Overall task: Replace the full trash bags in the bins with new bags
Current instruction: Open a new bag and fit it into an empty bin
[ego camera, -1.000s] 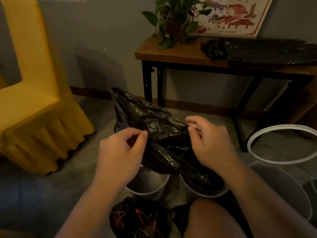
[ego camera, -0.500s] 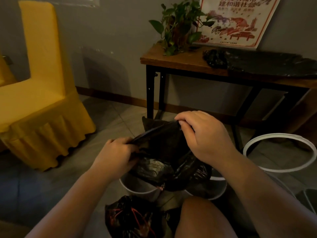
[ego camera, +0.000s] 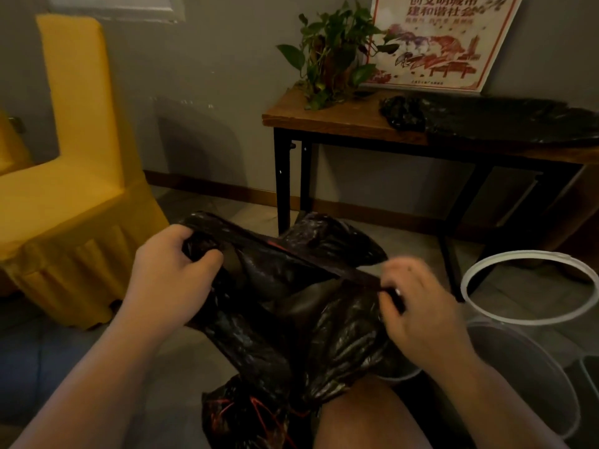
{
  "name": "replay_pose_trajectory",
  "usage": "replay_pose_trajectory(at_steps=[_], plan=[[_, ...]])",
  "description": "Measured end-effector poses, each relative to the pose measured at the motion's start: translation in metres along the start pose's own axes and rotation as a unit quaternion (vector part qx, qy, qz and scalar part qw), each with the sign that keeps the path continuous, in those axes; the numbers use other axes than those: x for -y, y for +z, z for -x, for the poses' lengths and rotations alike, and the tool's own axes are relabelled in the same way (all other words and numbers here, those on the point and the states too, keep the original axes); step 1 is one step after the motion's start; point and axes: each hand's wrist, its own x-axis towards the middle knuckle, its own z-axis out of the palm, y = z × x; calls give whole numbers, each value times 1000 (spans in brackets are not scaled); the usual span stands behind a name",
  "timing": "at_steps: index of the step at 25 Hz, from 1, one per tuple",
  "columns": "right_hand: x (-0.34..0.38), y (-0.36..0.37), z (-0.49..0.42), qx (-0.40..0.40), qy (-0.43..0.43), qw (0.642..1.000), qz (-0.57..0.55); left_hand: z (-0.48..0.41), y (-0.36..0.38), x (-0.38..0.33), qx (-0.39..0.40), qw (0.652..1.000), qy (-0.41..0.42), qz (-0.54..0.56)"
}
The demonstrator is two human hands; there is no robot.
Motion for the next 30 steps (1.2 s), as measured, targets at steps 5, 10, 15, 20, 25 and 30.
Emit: replay_pose_trajectory(at_steps=[5, 10, 15, 20, 25, 30], plan=[[-3, 5, -2, 47, 52, 997, 17, 9, -14, -4, 19, 986, 84, -140], [2, 0, -15, 46, 107, 992, 42, 23, -23, 23, 41, 936, 149, -315], [7, -9, -4, 83, 76, 992, 48, 38, -13, 40, 82, 929, 60, -355], [8, -9, 9, 206, 61, 976, 44, 52, -5, 39, 65, 951, 68, -294], [10, -4, 16, 151, 90, 982, 70, 66, 11, 39, -15, 949, 78, -306], [-2, -6, 10, 154, 86, 977, 118, 70, 16, 44, 30, 944, 95, -315]])
